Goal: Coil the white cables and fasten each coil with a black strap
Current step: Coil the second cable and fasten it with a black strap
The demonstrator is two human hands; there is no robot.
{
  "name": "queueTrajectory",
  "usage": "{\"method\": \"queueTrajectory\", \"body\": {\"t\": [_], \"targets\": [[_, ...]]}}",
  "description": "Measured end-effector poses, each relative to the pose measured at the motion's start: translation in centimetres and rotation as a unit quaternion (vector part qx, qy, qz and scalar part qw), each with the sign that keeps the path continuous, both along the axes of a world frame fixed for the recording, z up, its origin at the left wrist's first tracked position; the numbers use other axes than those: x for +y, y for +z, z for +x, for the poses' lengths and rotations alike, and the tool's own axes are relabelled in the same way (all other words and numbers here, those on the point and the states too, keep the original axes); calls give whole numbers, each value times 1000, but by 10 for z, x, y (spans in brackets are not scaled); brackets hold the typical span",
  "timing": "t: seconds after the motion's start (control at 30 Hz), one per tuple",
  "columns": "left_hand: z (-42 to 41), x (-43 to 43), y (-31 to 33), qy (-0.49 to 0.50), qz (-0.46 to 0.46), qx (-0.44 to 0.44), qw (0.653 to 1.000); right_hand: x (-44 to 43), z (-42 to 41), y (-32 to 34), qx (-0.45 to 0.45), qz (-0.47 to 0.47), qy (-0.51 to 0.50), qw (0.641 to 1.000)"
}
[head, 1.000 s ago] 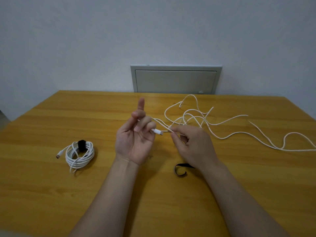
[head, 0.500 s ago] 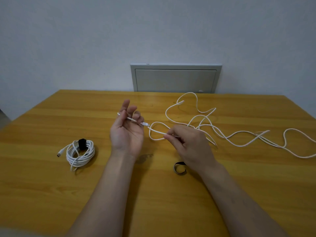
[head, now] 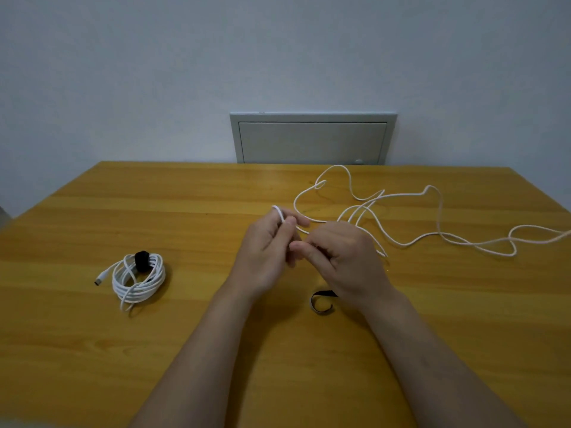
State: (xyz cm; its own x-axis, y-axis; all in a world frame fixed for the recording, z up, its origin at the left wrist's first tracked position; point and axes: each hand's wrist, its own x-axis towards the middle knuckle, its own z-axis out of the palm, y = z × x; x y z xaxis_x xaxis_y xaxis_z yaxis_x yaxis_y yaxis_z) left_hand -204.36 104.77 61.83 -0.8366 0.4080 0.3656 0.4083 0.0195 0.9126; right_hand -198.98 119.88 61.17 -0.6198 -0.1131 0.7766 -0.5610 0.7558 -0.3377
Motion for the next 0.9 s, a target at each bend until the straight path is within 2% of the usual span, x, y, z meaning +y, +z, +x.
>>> {"method": "queueTrajectory", "body": {"t": [0.07,0.13,0.27,0.37,0.47,0.53,0.6,0.67,0.73,0.9], "targets": [[2,1,-3,-25,-50,41,998,1,1,1,22,-19,-22,999],[5,1,0,-51,-60,51,996,6,4,3,30,-43,-37,998],[7,-4,3,-154,-30,-57,986,16,10,5,13,-87,-33,996],[6,-4,2,-238,-15,-163,957,13,6,3,24,-105,-62,992],[7,-5,4,-295,65,-258,918,11,1,2,31,-119,-74,990],[8,-4,7,-330,151,-304,881,11,0,0,20,-117,-71,990],[6,-2,6,-360,254,-345,829,9,-1,-6,-4,-104,-55,993],[2,0,5,-386,359,-377,762,6,-3,-11,-43,-87,-45,994],[-1,2,5,-369,441,-403,712,3,-6,-15,-74,-67,-51,994],[-7,-4,6,-266,553,-400,681,-3,-6,-12,-81,-31,-90,992]]}}
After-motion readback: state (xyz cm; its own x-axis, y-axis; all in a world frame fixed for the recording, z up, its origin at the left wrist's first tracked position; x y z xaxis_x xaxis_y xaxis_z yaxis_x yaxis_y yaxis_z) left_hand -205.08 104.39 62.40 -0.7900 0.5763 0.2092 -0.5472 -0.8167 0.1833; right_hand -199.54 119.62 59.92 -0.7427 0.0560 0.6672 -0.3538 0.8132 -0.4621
